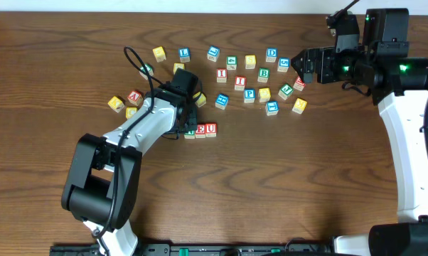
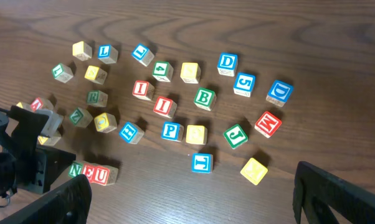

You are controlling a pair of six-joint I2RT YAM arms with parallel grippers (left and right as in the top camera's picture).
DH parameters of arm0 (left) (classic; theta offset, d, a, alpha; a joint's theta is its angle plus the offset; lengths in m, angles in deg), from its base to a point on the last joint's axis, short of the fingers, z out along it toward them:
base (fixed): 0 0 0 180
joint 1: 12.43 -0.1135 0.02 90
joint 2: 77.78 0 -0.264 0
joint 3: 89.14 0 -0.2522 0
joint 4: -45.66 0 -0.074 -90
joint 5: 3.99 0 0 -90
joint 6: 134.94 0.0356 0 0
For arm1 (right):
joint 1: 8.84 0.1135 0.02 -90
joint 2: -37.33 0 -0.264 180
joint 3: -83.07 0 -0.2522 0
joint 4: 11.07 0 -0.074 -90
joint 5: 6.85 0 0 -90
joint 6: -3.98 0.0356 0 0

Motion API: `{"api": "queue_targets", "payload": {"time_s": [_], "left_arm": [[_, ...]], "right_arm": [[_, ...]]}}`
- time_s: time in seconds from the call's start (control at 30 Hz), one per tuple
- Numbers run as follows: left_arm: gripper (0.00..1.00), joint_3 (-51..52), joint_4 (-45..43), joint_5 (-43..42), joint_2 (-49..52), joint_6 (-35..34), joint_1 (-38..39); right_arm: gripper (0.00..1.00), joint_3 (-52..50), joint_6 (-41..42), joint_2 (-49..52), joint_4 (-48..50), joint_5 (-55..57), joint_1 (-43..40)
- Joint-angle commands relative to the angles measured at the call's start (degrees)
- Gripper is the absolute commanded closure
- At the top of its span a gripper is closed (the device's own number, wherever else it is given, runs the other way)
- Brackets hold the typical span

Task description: Spell out NEURIPS

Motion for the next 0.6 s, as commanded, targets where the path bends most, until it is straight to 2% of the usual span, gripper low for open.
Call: {"api": "queue_targets", "payload": {"time_s": [0.0, 0.57], "left_arm": [[0.92, -2.5, 0.8, 0.7, 0.7, 1.7, -0.2], [0.92, -9.1, 6.7, 0.7, 0.7, 3.8, -0.1]], "right_arm": [[0.01, -0.2, -0.7, 0.2, 0.0, -0.5, -0.2], [0.01, -0.2, -0.7, 0.2, 0.0, -0.5, -0.2]]}}
